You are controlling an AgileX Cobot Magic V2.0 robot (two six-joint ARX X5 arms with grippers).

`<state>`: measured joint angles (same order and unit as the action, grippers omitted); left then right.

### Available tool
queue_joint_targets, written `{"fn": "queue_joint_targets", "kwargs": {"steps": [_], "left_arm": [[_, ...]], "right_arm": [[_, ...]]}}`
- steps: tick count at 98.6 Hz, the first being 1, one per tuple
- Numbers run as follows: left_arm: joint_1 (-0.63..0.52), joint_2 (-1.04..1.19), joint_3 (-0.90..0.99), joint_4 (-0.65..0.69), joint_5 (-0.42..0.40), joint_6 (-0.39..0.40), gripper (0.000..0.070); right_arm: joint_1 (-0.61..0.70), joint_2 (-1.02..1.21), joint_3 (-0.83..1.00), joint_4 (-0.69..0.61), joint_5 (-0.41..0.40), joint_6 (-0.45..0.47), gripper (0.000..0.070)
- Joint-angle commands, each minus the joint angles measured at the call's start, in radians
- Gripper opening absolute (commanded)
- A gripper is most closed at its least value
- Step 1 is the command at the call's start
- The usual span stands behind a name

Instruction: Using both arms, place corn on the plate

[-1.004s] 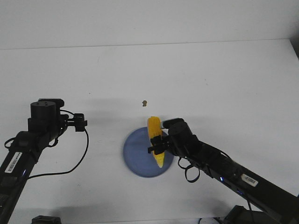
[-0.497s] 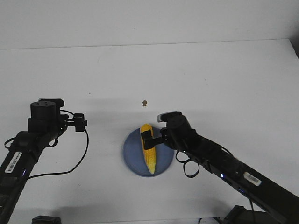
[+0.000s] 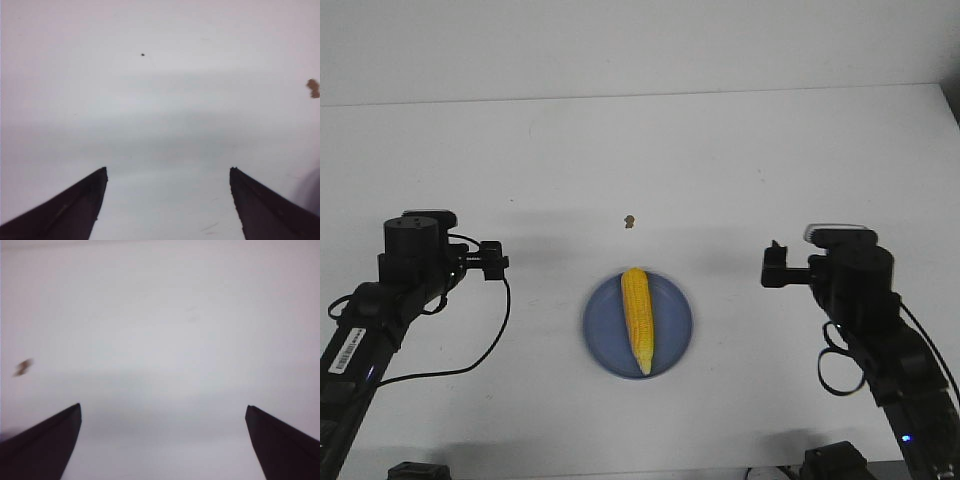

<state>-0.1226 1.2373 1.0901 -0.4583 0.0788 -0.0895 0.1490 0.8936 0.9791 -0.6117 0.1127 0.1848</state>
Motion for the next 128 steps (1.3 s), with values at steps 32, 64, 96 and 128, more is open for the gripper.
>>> {"fn": "queue_joint_targets", "kwargs": {"steps": [32, 64, 96, 128], "left_arm": [[-0.002, -0.280, -0.170, 0.160, -0.004, -0.025, 0.0509], [-0.003, -0.713, -0.485, 0.187, -0.019, -0.029, 0.0509], [-0.002, -0.901, -0.541, 0.167, -0.078, -0.080, 0.0502], [-0.002, -0.898, -0.541, 0.165, -0.082, -0.056, 0.0009]], "right_arm": [[-0.050, -0.375, -0.175, 0.034, -0.031, -0.134, 0.0700], [-0.050, -0.698, -0.408, 0.074, -0.099, -0.114, 0.0700], [-0.050, -0.720, -0.409, 0.072, -0.094, -0.130, 0.0633], [-0.050, -0.720, -0.409, 0.073, -0.077, -0.130, 0.0001]]}}
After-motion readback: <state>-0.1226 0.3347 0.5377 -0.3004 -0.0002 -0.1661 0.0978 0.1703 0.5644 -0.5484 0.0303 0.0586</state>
